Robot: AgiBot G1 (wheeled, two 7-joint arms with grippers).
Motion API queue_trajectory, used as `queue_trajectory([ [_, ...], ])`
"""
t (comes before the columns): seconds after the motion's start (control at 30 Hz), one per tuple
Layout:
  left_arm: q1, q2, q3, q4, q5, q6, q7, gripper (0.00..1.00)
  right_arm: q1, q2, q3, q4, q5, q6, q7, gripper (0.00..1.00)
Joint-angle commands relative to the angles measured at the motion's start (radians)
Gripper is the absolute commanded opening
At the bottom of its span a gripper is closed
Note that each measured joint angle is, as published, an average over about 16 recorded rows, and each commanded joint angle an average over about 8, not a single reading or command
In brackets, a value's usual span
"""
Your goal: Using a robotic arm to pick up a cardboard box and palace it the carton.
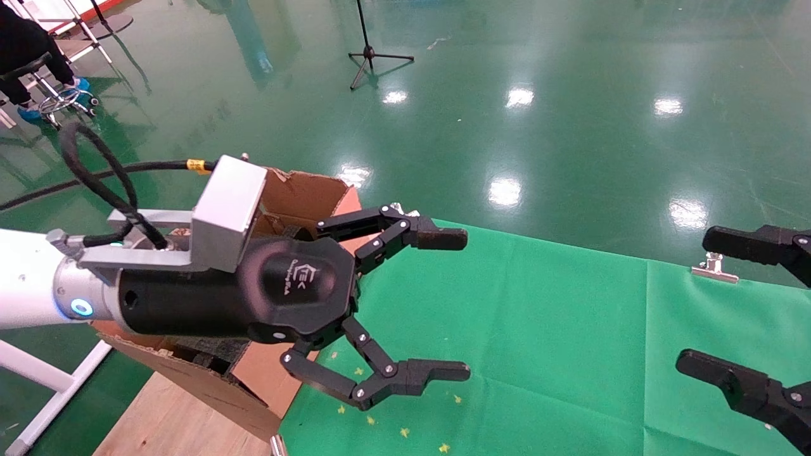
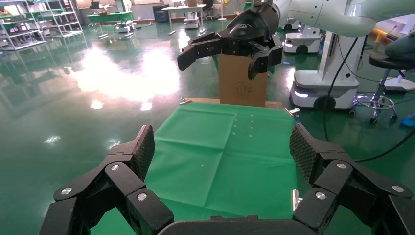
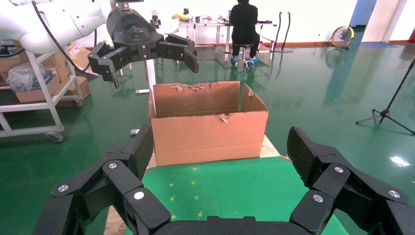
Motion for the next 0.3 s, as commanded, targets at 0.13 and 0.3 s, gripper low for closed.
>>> queue_trajectory([
  [0.13,0.000,0.000,0.000,0.000,0.000,0.000,0.000,1.00,0.000,0.000,0.000,0.000,0.000,0.000,0.000,1.00],
  [0.3,0.000,0.000,0.000,0.000,0.000,0.000,0.000,1.00,0.000,0.000,0.000,0.000,0.000,0.000,0.000,1.00],
])
